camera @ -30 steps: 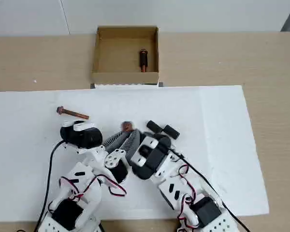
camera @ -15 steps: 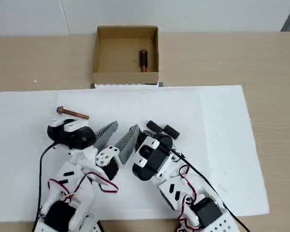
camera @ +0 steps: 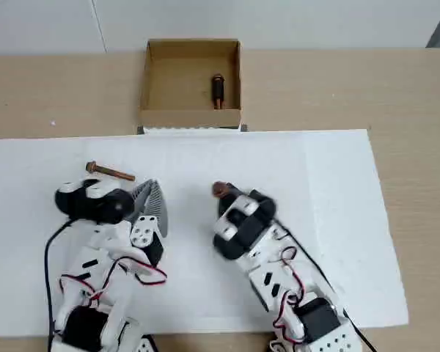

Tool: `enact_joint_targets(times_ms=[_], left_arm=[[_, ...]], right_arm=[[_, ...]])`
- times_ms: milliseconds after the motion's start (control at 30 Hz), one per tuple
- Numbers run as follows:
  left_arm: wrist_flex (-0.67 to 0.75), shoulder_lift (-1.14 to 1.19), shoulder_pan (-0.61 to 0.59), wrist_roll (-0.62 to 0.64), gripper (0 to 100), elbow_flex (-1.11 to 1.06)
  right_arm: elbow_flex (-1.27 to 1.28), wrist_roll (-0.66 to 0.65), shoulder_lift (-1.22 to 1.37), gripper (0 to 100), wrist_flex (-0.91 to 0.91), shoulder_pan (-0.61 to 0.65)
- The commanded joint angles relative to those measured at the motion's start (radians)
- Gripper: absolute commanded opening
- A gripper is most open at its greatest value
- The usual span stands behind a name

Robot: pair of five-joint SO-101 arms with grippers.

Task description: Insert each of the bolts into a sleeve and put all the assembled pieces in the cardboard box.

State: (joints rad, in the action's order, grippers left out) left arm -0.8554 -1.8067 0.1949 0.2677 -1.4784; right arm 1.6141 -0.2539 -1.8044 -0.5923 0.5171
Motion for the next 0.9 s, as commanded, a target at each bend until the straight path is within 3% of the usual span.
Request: enact_joint_targets(times_ms=[0, 133, 367, 667, 867], left_arm=[[0.003, -0.008, -0.110, -0.091, 1, -0.105], [0.005, -0.009, -0.189, -0.163, 1, -0.203], [0.000, -0.008, -0.199, -0.164, 1, -0.203], [-0.023, -0.008, -0.196, -0.164, 1, -0.203], [-0.023, -0.008, -0.198, -0.164, 1, -0.203]], right_arm=[[-0.075, 0.020, -0.001, 0.2, 0.018, -0.099], [-0.123, 0.026, 0.001, 0.2, -0.053, -0.168], [-0.351, 0.138, 0.147, 0.2, -0.257, -0.185], [-0.878, 0.252, 0.796, 0.2, -0.206, -0.251], [-1.281, 0.256, 1.259, 0.2, -0.157, -0.254]])
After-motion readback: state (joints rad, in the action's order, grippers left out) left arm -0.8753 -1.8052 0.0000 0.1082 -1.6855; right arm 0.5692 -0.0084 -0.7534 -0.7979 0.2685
